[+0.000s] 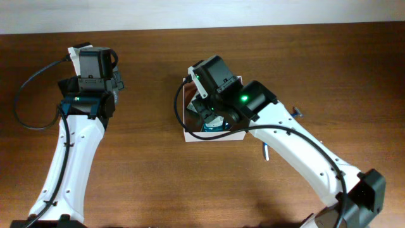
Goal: Pack container
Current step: 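Lift the mouthwash bottle with the right gripper and lower it into the box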
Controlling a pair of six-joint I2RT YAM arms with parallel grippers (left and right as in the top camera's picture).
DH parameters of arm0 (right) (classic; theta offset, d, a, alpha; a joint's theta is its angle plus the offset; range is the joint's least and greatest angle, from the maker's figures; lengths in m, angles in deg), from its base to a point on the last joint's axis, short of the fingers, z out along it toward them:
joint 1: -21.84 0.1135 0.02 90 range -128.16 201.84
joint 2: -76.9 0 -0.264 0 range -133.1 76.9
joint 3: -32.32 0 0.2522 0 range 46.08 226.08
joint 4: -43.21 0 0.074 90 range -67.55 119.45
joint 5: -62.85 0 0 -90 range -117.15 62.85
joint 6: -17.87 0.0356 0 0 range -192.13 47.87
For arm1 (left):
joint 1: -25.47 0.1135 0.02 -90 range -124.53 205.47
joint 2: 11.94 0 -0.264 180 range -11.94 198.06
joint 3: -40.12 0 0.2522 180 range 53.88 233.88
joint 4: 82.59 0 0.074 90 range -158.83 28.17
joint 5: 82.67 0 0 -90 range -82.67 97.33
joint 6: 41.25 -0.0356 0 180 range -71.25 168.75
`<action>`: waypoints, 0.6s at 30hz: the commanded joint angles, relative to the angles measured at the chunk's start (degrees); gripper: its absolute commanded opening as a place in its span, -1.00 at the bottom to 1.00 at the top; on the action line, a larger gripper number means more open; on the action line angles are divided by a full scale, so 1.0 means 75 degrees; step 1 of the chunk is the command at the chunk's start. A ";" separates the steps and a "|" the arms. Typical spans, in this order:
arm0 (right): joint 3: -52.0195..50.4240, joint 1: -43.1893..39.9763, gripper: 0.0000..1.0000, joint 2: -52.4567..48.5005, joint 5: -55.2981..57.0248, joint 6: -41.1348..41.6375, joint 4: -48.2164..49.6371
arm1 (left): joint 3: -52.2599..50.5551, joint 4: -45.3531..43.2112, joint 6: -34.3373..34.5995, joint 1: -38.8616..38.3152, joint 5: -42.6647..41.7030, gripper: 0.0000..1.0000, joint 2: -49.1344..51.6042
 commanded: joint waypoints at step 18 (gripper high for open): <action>0.0152 0.0041 -0.64 -0.0545 -0.1096 0.0119 0.0277 | 0.0055 -0.0015 0.0023 0.0020 0.0000 0.99 0.0047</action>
